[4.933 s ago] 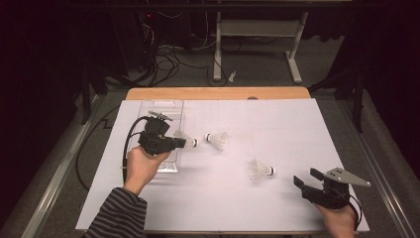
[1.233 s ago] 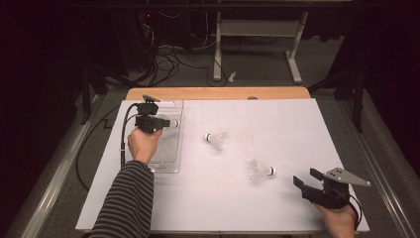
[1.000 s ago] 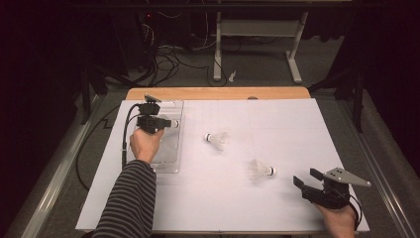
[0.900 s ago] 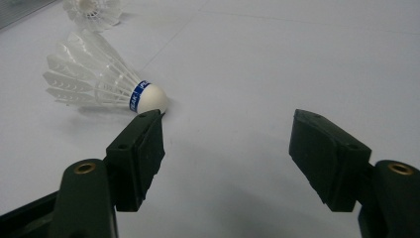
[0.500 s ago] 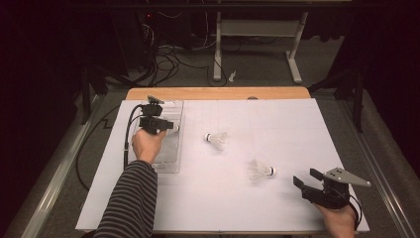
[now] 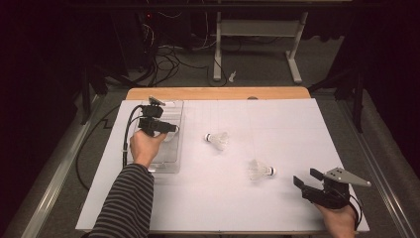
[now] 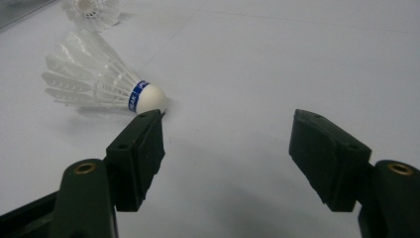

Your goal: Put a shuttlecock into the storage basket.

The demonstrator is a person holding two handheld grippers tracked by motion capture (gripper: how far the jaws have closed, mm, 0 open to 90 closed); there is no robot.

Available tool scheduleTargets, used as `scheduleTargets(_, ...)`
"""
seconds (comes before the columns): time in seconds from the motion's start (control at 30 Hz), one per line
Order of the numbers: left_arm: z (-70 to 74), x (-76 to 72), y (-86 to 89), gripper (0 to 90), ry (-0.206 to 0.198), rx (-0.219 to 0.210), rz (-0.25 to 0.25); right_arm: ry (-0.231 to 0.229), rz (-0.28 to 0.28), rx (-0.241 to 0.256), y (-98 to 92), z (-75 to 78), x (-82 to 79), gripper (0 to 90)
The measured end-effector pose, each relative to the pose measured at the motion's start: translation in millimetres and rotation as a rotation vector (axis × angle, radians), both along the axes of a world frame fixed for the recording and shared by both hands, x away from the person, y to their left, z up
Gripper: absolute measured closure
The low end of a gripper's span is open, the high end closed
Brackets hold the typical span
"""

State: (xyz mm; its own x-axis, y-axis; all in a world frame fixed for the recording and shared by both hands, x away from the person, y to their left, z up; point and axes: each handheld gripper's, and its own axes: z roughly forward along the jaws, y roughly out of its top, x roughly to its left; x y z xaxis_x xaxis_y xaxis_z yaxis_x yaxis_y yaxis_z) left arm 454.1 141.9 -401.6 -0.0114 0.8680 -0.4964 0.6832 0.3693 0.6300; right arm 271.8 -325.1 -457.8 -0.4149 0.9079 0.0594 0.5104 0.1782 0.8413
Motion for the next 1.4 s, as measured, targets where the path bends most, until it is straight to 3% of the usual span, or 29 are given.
scheduleTargets(0.33,4.0,-7.8,-2.3,50.6,-0.006,0.027,-0.017,0.001,0.0,0.0,0.3,0.1,-0.1,30.4)
scheduleTargets(0.67,9.8,-19.0,-3.5,47.2,-0.033,0.055,-0.037,-0.001,-0.001,-0.001,0.6,0.2,-0.3,30.4)
scheduleTargets(1.0,11.6,-30.3,1.4,44.7,-0.062,0.034,-0.028,-0.003,0.0,0.0,0.7,0.4,-0.5,30.4)
scheduleTargets(1.4,16.2,-47.2,4.3,44.9,-0.093,0.019,-0.058,-0.004,0.003,-0.001,1.1,0.4,-0.4,30.5)
